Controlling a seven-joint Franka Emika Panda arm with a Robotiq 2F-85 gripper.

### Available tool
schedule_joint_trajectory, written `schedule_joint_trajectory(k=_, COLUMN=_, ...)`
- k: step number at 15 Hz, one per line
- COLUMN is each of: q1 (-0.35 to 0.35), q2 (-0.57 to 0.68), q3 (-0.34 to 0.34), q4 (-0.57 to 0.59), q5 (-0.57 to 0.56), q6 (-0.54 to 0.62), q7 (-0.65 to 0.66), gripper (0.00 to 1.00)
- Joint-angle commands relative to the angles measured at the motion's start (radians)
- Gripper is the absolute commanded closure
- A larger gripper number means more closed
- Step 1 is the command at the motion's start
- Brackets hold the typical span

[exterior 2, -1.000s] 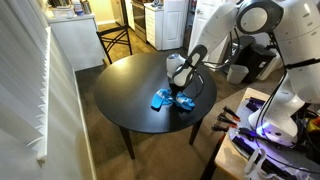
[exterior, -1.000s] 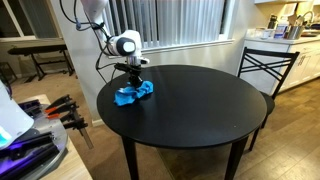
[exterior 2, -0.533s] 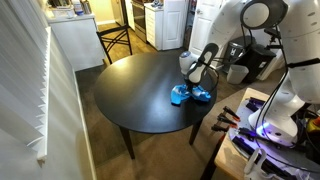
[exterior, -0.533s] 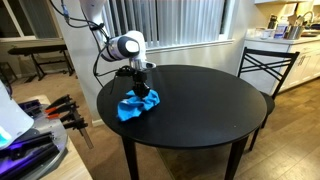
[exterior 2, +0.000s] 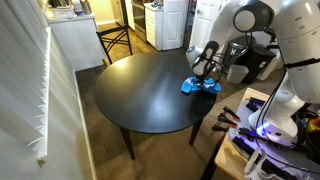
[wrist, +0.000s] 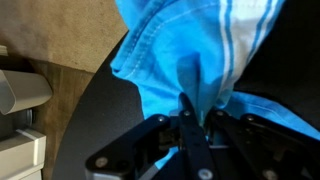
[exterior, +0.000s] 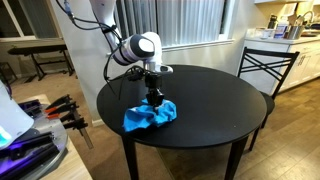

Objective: Use the towel to wipe the table.

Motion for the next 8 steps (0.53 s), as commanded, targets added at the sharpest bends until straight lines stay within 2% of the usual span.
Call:
schedule_joint_trajectory(k=1, q1=0.040, q2=0.035, q3=0.036, q4=0.026, q5=-0.098, q6=-0.058, q7=0.003, gripper=0.94)
schedule_joint_trajectory(k=5, q1=0.078, q2=0.052, q3=0.110, q4=0.045, q5=-0.190, q6=-0.079, q7=-0.037, gripper=0.94)
schedule_joint_trajectory(k=8, q1=0.091, q2=0.047, q3=0.181, q4=0.067, q5=-0.204, q6=-0.115, q7=-0.059, gripper=0.94)
